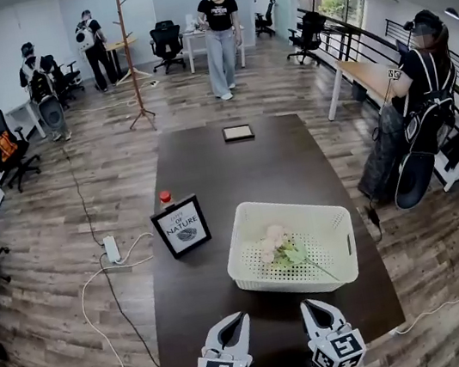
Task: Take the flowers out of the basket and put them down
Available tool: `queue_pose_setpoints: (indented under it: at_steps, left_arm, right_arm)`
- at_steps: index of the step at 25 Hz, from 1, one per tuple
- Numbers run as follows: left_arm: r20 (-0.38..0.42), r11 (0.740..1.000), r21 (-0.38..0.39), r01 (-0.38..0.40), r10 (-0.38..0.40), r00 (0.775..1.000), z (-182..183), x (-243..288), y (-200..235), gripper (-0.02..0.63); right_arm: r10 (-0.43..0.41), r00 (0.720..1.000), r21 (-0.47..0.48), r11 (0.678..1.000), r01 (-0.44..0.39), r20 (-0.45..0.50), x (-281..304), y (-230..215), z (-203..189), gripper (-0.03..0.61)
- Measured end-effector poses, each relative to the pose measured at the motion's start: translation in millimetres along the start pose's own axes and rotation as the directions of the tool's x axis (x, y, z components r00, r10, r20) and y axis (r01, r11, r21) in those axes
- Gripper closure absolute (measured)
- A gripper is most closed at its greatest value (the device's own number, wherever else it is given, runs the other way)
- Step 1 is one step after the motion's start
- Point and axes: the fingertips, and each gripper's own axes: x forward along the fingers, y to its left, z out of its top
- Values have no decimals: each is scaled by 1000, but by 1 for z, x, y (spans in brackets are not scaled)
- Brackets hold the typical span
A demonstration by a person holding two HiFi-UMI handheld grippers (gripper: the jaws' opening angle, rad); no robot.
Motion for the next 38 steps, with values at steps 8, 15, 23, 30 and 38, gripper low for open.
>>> queue_pose_setpoints:
  at_steps: [8,15,23,30,38]
  left_arm:
    - [-10,999,-36,-10,10,1000,-1,4,9,604]
    - [-16,995,-77,-56,55,998,-2,12,15,604]
    - [-9,993,-87,-80,79,997,-1,25,16,604]
    - [-16,992,-92,-88,87,996,-1,33,19,604]
    - [-54,990,-95,-100,95,994,-7,45,23,604]
  right_arm:
    - [28,999,-95,995,-25,22,21,-8,40,572]
    - [58,998,-187,981,-60,-13,40,-30,67,507]
    - [126,984,-246,957,-155,-130,86,-73,79,415]
    - [188,867,-272,901,-339,-462,131,-94,11,325]
    - [141,774,-275,883,-380,-617,166,-127,-13,270]
